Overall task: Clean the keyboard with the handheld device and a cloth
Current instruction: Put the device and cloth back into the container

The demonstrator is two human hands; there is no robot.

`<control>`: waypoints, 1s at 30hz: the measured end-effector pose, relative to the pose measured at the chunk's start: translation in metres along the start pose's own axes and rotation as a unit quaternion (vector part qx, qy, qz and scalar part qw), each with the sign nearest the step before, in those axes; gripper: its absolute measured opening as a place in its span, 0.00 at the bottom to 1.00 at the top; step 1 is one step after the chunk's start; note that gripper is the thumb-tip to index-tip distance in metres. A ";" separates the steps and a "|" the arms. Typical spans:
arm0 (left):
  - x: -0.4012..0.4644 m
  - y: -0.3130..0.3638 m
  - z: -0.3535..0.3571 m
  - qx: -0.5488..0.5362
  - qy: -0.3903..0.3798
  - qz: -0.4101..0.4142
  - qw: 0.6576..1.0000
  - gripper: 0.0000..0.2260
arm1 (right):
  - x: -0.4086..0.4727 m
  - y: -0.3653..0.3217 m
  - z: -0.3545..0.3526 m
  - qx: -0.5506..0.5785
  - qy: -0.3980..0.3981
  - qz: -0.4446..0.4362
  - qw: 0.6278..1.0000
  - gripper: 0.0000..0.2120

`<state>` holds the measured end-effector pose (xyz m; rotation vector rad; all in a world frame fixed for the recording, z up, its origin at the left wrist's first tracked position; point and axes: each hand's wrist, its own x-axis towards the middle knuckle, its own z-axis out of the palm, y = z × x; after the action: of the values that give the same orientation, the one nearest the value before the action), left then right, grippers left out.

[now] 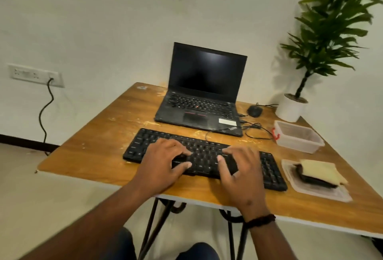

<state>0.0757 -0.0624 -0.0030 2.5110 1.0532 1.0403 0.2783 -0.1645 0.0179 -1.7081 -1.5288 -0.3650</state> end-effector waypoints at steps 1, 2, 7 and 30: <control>-0.003 -0.007 -0.004 0.010 -0.006 0.008 1.000 0.15 | 0.000 -0.005 0.004 -0.036 -0.040 0.001 0.999 0.18; -0.006 -0.013 -0.009 0.015 -0.013 0.013 1.000 0.17 | 0.000 -0.010 0.007 -0.081 -0.087 0.006 0.993 0.21; -0.014 -0.032 -0.016 0.007 -0.027 0.020 0.999 0.13 | -0.004 -0.012 0.013 -0.137 -0.235 0.073 0.960 0.31; 0.031 -0.056 0.006 0.023 -0.007 -0.023 0.999 0.10 | 0.043 0.009 0.055 -0.048 -0.234 0.098 0.966 0.33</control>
<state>0.0653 -0.0005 -0.0162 2.5127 1.1372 0.9944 0.2811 -0.0952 0.0081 -2.1053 -1.6661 0.0798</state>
